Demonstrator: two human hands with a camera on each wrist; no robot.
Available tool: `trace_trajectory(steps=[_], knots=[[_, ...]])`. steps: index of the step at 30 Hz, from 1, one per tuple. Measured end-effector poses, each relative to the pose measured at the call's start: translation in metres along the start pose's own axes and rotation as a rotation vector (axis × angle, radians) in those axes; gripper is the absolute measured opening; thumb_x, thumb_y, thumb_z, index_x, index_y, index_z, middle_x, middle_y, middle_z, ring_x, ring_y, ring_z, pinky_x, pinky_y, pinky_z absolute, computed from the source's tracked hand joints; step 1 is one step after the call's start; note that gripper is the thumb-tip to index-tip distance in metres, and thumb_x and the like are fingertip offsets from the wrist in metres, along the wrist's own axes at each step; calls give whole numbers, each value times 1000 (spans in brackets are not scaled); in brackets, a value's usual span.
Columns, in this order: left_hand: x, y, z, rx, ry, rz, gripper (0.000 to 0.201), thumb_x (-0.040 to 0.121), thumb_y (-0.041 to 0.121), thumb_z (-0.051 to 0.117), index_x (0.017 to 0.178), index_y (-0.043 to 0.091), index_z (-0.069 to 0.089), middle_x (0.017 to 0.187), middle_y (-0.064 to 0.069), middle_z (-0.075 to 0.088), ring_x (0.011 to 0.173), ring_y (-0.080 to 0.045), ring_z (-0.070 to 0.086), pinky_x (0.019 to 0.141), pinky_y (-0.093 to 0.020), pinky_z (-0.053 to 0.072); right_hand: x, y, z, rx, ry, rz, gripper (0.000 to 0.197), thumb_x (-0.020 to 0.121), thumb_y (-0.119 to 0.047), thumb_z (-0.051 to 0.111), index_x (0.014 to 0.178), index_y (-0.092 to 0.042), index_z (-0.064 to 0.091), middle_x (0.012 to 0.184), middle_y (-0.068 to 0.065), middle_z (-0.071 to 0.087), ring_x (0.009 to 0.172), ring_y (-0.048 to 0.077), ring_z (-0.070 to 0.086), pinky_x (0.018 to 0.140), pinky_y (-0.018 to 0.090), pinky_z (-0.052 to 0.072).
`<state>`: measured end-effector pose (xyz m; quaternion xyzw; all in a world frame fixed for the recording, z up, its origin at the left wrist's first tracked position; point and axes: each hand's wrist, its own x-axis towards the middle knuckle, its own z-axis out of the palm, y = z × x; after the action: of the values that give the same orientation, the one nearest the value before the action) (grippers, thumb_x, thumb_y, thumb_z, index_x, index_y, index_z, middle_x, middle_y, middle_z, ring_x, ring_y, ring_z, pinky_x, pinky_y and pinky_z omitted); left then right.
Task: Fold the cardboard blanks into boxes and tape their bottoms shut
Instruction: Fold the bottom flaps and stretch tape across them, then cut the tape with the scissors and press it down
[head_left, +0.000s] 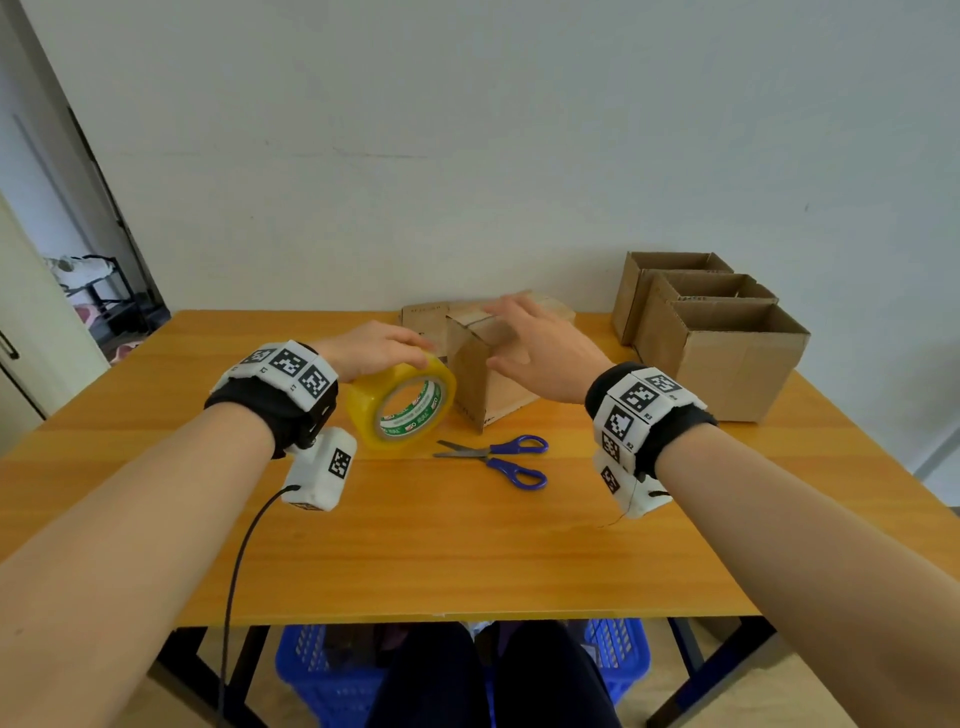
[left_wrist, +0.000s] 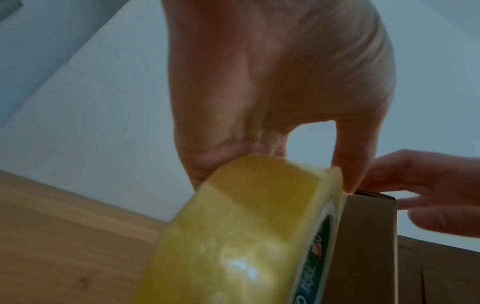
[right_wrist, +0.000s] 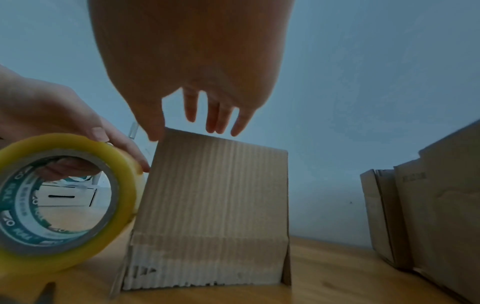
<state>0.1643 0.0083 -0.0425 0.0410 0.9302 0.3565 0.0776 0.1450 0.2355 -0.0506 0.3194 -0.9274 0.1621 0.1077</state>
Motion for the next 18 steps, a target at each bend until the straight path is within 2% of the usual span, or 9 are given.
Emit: trace_trajectory(steps=[1,3,4,6,8,10,15,18], knots=[[-1,0,0,-8,5,-4,34,89,22,61,123,20,61,136,-3,52,129,-20,42,108,-33,32,-3,1,-1,11,88,17,48,91,-33,59,133,-17,44,137,4,45,118,21,50,95,33,45],[-3,2,1,-19,19,-12,34,89,22,61,123,19,61,135,-3,51,127,-20,42,104,-33,34,-10,3,-3,15,169,13,26,90,-31,60,109,-15,54,108,2,56,91,17,55,74,27,46],[-4,2,2,-25,26,-10,33,89,20,60,122,19,61,134,-3,51,127,-20,42,104,-32,34,-14,4,-2,27,125,10,18,90,-29,60,99,-15,55,97,0,57,82,16,55,69,26,45],[-5,3,2,-21,43,-5,32,89,17,60,121,18,62,135,-4,51,127,-20,41,102,-31,33,-20,7,2,34,-78,20,12,88,-28,64,89,-16,60,87,-1,62,78,15,58,68,26,48],[-6,6,2,-7,51,-12,34,89,16,59,124,15,60,136,-5,50,128,-21,41,102,-30,32,-25,6,8,-5,-304,49,13,85,-27,68,90,-15,66,91,-1,66,83,15,60,71,25,51],[-8,7,1,2,43,-20,37,90,15,58,127,14,58,138,-5,49,130,-21,39,104,-31,31,-27,4,15,-48,-450,85,21,83,-31,71,97,-15,67,99,0,67,88,15,61,76,26,51],[-9,9,1,0,29,-33,38,90,13,57,128,13,56,141,-5,46,132,-21,37,108,-33,30,-27,-2,23,-171,-630,138,45,80,-39,73,115,-12,64,115,3,64,104,21,59,87,30,49],[-8,9,0,-7,23,-40,40,90,12,58,130,12,55,141,-6,45,133,-22,37,110,-35,31,-25,-5,27,-234,-678,155,51,80,-41,72,119,-9,62,118,6,63,106,24,59,92,34,50]])
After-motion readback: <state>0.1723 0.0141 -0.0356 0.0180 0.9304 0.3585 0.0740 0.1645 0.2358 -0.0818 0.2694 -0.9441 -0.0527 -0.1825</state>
